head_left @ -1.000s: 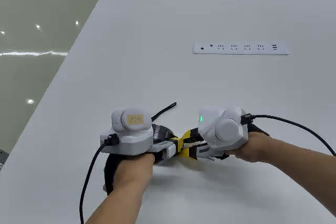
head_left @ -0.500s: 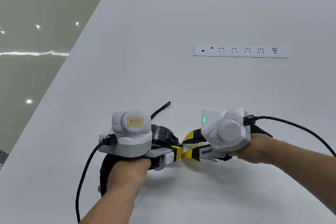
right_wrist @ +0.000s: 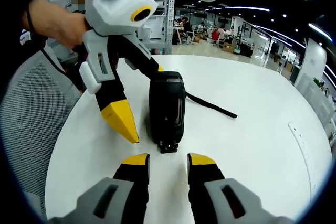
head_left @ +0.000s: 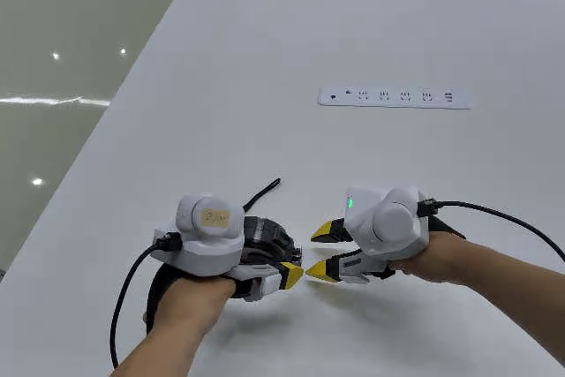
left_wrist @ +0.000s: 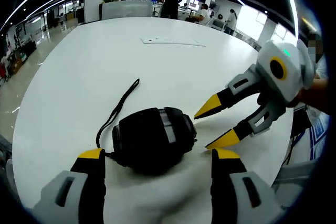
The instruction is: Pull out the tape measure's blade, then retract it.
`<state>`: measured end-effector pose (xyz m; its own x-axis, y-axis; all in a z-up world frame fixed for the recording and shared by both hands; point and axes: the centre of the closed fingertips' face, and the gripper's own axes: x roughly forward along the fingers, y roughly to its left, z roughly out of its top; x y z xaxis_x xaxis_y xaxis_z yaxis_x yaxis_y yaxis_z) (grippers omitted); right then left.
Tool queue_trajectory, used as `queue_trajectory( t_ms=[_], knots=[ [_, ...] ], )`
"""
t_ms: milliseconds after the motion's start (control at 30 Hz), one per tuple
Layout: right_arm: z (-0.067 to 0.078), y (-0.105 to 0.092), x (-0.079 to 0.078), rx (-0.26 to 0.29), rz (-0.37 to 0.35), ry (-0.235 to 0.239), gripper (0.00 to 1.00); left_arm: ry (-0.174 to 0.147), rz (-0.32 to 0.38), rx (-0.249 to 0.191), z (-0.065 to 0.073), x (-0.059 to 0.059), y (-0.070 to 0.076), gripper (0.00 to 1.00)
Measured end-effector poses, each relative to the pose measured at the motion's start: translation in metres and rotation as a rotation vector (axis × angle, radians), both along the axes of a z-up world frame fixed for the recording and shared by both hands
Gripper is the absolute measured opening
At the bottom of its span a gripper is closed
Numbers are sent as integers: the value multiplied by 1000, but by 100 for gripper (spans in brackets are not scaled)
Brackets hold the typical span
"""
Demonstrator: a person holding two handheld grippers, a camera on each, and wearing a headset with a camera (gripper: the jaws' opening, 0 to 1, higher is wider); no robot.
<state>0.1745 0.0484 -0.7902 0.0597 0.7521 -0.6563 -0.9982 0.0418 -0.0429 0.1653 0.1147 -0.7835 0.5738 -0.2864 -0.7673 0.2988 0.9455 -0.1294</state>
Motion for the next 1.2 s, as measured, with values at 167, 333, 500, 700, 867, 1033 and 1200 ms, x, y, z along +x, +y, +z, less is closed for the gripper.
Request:
queue_trajectory(
  t_ms=[167, 333, 500, 700, 867, 1033, 1200],
  knots=[
    [5, -8, -4, -6, -26, 2, 35, 3, -69, 20, 0, -6, -1, 81],
    [12, -17, -5, -5, -61, 2, 40, -14, -122, 13, 3, -11, 2, 82],
    [20, -27, -5, 1, -102, 0, 43, -24, -166, -3, 8, -17, 4, 84],
    [33, -40, -7, 27, -156, 2, 47, -40, -196, -1, 19, -20, 7, 87],
    [37, -53, -12, 24, -178, -1, 52, -55, -241, -19, 26, -25, 8, 91],
    [43, -69, -16, 25, -215, -7, 54, -77, -276, -31, 37, -29, 7, 92],
    [50, -82, -21, 32, -250, -3, 57, -90, -311, -42, 44, -36, 9, 95]
  ],
)
